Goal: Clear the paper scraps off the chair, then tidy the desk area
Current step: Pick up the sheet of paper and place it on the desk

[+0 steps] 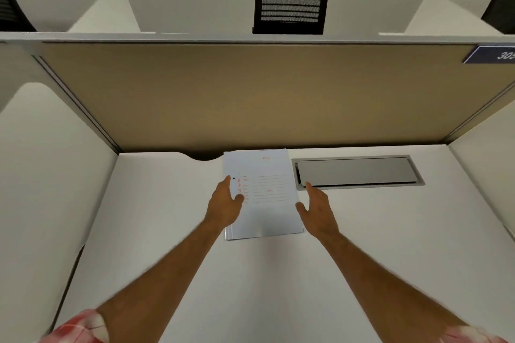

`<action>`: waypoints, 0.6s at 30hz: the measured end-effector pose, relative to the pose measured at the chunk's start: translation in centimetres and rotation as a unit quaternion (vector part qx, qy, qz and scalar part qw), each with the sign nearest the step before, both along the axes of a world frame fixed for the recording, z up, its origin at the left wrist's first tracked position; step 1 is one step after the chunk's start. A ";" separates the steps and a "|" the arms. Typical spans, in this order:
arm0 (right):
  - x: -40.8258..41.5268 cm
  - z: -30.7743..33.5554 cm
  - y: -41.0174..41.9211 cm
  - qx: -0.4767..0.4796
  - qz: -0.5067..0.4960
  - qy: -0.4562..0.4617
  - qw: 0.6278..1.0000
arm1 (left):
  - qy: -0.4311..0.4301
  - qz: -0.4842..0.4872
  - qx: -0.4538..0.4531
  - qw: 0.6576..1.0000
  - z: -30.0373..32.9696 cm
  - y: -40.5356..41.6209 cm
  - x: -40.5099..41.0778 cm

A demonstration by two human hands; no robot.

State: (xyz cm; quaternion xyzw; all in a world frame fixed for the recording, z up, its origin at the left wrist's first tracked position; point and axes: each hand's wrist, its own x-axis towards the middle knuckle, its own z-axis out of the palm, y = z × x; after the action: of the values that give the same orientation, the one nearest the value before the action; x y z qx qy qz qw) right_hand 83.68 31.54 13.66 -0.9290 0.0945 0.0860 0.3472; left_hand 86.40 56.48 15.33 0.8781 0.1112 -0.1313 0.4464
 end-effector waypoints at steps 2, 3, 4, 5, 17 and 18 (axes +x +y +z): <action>-2.3 2.0 -0.6 0.005 0.010 -0.025 1.000 | -0.011 0.002 0.003 1.000 2.1 -0.9 -2.7; -3.6 2.9 -1.0 0.008 0.016 -0.039 0.999 | -0.019 0.002 0.004 1.000 3.0 -1.4 -4.3; -5.1 3.7 -1.5 0.011 0.020 -0.051 0.998 | -0.025 0.000 0.006 1.000 3.9 -1.9 -6.0; -6.7 4.5 -2.0 0.014 0.025 -0.062 0.998 | -0.028 0.001 0.011 1.000 4.7 -2.4 -7.7; -32.1 11.1 -12.2 0.018 0.070 -0.084 0.994 | -0.009 0.012 0.025 1.000 11.1 -10.3 -36.7; -34.0 11.4 -13.2 0.014 0.072 -0.079 0.994 | -0.007 0.008 0.017 1.000 11.3 -11.1 -39.1</action>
State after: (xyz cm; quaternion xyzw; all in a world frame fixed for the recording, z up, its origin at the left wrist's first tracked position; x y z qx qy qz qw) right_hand 49.66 18.32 25.10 -0.9324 -0.0018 0.0386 0.3595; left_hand 47.29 45.37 26.62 0.8857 0.1173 -0.1198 0.4330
